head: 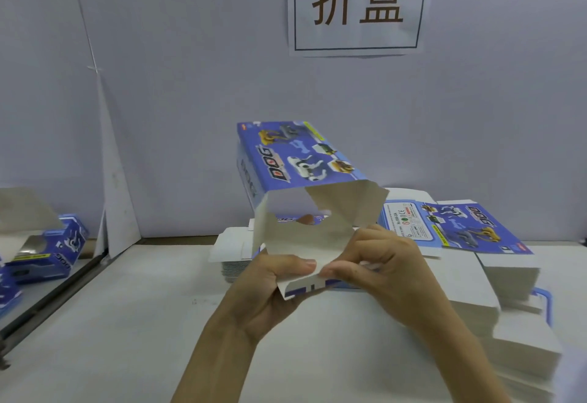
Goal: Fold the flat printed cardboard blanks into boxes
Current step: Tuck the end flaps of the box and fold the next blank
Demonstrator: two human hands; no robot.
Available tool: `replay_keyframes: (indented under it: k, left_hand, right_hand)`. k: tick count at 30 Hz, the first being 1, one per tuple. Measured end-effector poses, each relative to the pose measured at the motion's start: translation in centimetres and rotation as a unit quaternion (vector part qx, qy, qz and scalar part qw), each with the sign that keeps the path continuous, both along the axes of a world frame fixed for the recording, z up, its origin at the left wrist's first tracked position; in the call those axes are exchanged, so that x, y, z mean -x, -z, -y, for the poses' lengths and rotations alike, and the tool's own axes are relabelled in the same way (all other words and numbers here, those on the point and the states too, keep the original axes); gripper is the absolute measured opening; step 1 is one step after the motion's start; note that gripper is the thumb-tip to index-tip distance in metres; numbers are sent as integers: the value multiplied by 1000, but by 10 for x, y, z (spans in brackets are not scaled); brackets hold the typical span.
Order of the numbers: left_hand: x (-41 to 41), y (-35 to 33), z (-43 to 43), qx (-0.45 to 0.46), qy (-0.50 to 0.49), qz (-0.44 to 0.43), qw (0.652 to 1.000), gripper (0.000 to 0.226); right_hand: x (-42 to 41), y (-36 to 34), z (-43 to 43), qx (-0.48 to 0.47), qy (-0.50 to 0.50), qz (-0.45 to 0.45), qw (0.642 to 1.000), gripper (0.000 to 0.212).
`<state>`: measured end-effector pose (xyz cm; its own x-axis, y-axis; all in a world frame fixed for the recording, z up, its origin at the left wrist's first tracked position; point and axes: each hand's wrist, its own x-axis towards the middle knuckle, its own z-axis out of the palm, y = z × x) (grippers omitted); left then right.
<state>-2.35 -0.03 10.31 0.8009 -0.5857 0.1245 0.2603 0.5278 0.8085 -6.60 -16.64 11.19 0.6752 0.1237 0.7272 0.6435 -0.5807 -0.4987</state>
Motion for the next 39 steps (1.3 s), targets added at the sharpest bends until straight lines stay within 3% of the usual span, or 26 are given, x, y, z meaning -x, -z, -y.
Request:
replay_keyframes:
  k: [4, 9, 13, 15, 17, 22, 29, 34, 39]
  left_hand:
    - [-2, 0, -1, 28, -28, -4, 999, 46]
    - [0, -2, -3, -34, -11, 13, 999, 18]
    - [-2, -1, -4, -19, -19, 18, 999, 38]
    - [-4, -1, -7, -22, -3, 2, 1000, 33]
    - [-6, -1, -9, -29, 16, -14, 999, 27]
    - [-5, -1, -7, -19, 5, -2, 1000, 34]
    - [-9, -2, -19, -18, 6, 19, 1000, 57]
    - [-6, -4, -20, -40, -47, 41, 997, 61]
    - [-7, -9, -26, 71, 33, 11, 997, 68]
  right_hand:
    - [6, -4, 2, 7, -18, -35, 999, 30]
    - [6, -3, -4, -7, 4, -16, 1000, 33]
    - [5, -3, 0, -3, -5, -83, 997, 32]
    - [9, -4, 7, 46, -53, -129, 989, 22]
    - [10, -6, 12, 59, -77, -128, 987, 13]
    - [8, -6, 7, -58, -82, -150, 984, 4]
    - [14, -9, -3, 12, -75, -139, 987, 11]
    - [10, -8, -19, -65, -62, -65, 994, 7]
    - [4, -4, -17, -217, -121, -70, 966, 6]
